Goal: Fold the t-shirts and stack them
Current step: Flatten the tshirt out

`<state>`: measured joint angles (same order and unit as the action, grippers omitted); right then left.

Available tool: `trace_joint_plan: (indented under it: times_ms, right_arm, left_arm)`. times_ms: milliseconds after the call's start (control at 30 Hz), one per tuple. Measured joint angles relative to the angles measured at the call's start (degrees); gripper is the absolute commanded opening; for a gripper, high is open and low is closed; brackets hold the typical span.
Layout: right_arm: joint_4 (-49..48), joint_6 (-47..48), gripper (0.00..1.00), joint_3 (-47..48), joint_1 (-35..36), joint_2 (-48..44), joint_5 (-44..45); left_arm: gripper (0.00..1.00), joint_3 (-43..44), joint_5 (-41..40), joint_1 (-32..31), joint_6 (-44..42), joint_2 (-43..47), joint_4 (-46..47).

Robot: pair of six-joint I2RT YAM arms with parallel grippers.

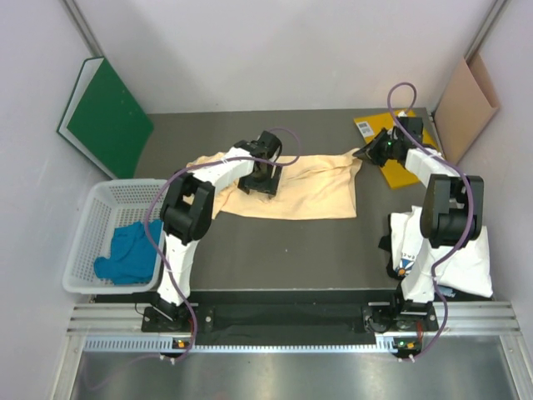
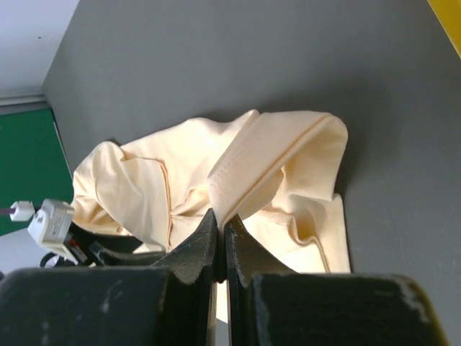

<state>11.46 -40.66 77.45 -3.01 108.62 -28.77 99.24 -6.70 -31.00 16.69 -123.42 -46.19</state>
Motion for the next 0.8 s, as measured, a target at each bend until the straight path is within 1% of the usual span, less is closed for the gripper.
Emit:
trace_joint_plan:
  times_ms: [67,133,200,233,333,367,433,533,667,700,800]
  right_arm:
    - [0.0,0.0,0.0,-0.4,0.0,0.0,0.0]
    - [0.0,0.0,0.0,-0.8,0.0,0.0,0.0]
    - [0.0,0.0,0.0,-1.0,0.0,0.0,0.0]
    - [-0.1,0.0,0.0,-1.0,0.0,0.0,0.0]
    - [-0.3,0.0,0.0,-1.0,0.0,0.0,0.0]
    - [-0.3,0.0,0.0,-1.0,0.0,0.0,0.0]
    - [-0.6,0.0,0.0,-1.2,0.0,0.0,0.0]
    - [-1.0,-0.1,0.0,-1.8,0.2,0.0,0.0]
    - [-1.2,-0.5,0.0,-2.2,0.5,0.0,0.0]
    - [-1.3,-0.5,0.0,-2.2,0.6,0.0,0.0]
    - [-1.7,-0.6,0.0,-2.3,0.7,0.0,0.0]
  left_arm:
    - [0.7,0.6,-1.4,0.3,-0.4,-1.0,-0.5]
    - [0.59,1.1,-2.2,0.4,-0.9,-1.5,-1.0]
    - [0.63,1.5,-2.7,0.2,-1.3,-1.5,-1.1]
    - [0.71,1.7,-2.8,0.1,-1.6,-1.5,-1.1]
    - [0.81,1.9,-3.3,-0.5,-2.1,-1.5,-1.2]
    - [0.84,1.9,-3.3,-0.7,-2.1,-1.5,-1.2]
    - [0.84,1.9,-3.7,-1.1,-2.1,-1.4,-1.4]
    - [0.81,1.5,-4.2,-2.1,-2.2,-0.4,-1.4]
    - [0.74,0.6,-4.7,-4.3,-3.2,1.9,-1.4]
    - [0.69,0.6,-4.8,-4.8,-3.4,2.3,-1.4]
    - [0.61,0.5,-5.3,-6.0,-3.6,2.6,-1.4]
